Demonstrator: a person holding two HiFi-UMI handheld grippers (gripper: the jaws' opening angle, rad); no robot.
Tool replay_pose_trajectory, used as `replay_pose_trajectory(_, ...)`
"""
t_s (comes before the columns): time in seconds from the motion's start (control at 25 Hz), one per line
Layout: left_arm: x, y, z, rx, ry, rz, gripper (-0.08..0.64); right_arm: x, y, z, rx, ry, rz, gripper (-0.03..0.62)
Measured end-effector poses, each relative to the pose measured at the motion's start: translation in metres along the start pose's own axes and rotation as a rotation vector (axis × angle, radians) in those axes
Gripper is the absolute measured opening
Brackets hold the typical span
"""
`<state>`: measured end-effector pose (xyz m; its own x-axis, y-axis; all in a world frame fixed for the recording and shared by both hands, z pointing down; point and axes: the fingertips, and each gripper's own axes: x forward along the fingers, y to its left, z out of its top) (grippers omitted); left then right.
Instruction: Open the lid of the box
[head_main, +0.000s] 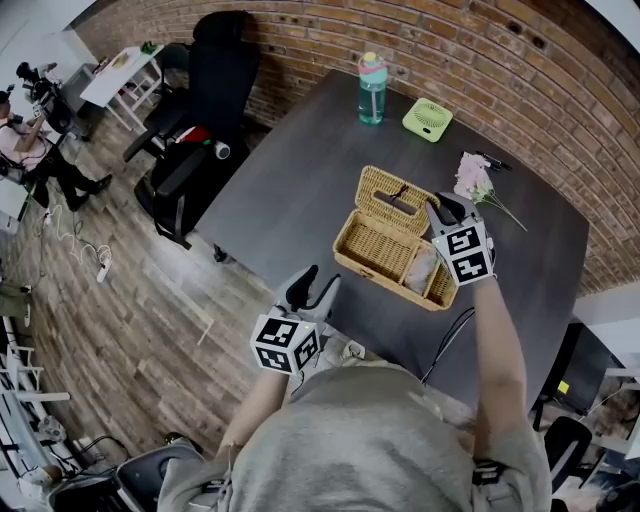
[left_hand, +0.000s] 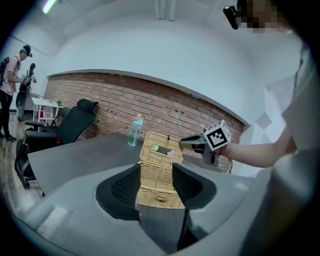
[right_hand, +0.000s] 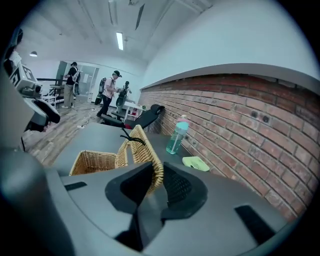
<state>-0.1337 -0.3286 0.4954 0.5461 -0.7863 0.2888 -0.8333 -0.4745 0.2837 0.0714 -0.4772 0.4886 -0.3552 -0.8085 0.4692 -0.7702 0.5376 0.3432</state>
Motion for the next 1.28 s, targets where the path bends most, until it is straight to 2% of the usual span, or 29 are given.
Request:
replay_pose_trajectory(0.76, 0.010, 0.001, 0.001, -0.007, 0.010, -0.002, 0.196, 0.036, -0.028, -0.024, 0.159, 0.053, 0.040, 0.080)
replay_pose_trajectory(1.0, 0.011, 0.002, -0.001, -0.009, 0.012, 0.000, 0.196, 0.047, -0.033, -0.034, 0.177, 0.086, 0.032, 0.083)
replay_pose_trajectory(1.28, 0.007, 0.006, 0.001, -0.004, 0.009, 0.010, 0.196, 0.057, -0.037, -0.046, 0.255, 0.106, 0.027, 0.083)
